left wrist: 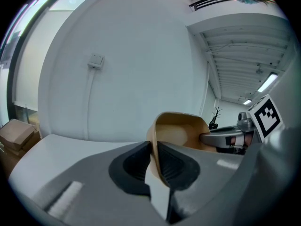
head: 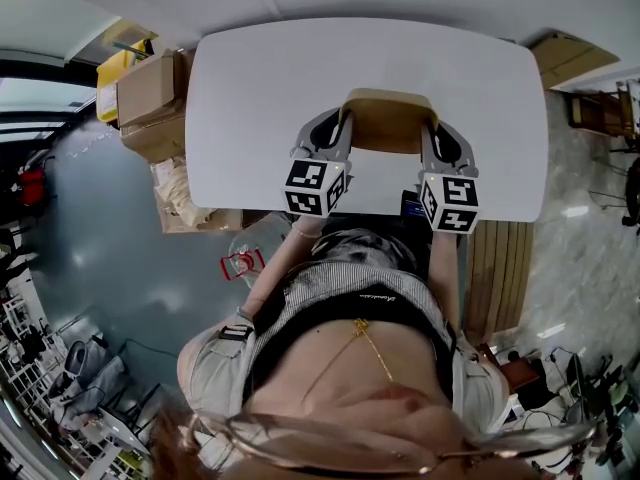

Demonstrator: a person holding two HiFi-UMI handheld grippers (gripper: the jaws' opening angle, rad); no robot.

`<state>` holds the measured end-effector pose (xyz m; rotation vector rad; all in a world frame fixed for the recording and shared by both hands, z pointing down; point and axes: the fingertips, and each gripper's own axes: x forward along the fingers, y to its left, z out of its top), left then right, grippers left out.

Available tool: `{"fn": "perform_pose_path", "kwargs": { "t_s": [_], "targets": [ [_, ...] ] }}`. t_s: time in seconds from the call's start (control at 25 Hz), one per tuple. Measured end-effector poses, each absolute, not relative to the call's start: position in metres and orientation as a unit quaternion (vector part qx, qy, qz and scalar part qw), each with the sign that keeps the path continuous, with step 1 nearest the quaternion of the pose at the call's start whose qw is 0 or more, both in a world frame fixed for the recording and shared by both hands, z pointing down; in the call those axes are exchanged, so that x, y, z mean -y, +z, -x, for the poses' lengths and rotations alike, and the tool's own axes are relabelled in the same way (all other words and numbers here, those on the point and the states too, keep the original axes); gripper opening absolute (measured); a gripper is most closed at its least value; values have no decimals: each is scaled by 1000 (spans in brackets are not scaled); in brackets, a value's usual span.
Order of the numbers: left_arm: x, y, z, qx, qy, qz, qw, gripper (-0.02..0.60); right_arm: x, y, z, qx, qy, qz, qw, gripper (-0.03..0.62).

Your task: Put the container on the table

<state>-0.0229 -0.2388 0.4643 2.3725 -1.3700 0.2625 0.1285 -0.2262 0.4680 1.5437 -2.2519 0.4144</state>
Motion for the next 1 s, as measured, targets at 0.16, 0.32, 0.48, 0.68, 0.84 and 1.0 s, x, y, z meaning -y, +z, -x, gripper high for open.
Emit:
{"fn": "perform_pose_path", "kwargs": {
  "t_s": [0.16,0.32,0.48,0.68,0.84,1.0],
  "targets": [
    [238,472,24,488,101,-843,204,23,225,476,-127,800,157,-544,198,61],
    [236,482,25,486,108,-841,214,23,223,486,-126,798,166,-540,207,63],
    [235,494,26,482,116,-839,225,23,221,499,-125,797,175,-537,217,64],
    [232,513,21,476,127,-836,243,23,217,519,-130,791,193,-530,237,67],
    [228,530,19,471,140,-832,259,23,212,536,-132,786,208,-526,251,69],
    [226,546,20,469,149,-827,271,23,209,553,-130,783,222,-519,261,71]
  ]
}}
